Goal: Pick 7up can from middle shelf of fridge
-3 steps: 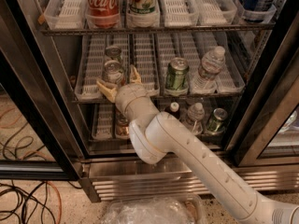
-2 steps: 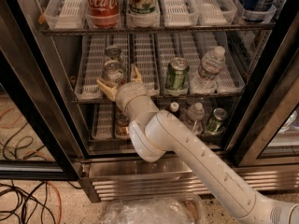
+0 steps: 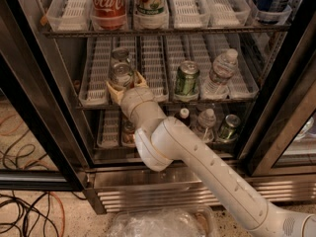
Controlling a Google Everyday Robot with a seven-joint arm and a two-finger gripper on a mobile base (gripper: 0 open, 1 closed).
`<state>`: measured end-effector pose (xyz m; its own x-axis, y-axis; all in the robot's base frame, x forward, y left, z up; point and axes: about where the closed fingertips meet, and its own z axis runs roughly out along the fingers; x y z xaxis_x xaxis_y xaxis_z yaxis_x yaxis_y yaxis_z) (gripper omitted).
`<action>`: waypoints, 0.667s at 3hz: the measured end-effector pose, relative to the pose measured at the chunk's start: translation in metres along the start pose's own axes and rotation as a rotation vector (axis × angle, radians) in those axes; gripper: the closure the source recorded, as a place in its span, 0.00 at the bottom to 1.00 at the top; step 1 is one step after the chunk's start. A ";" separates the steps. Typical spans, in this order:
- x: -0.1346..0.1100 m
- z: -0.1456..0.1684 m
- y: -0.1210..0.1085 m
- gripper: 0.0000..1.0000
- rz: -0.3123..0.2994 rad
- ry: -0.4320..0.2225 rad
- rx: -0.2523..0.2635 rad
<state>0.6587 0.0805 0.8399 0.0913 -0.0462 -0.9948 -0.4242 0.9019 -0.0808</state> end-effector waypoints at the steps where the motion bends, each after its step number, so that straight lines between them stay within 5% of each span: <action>1: 0.000 0.000 0.000 0.89 0.000 0.000 0.000; 2: 0.000 0.000 0.000 1.00 0.000 0.000 0.000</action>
Offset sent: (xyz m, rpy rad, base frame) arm 0.0000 0.0000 0.0000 0.0000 0.0000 0.0000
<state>0.6586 0.0806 0.8399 0.0913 -0.0463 -0.9947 -0.4243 0.9019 -0.0809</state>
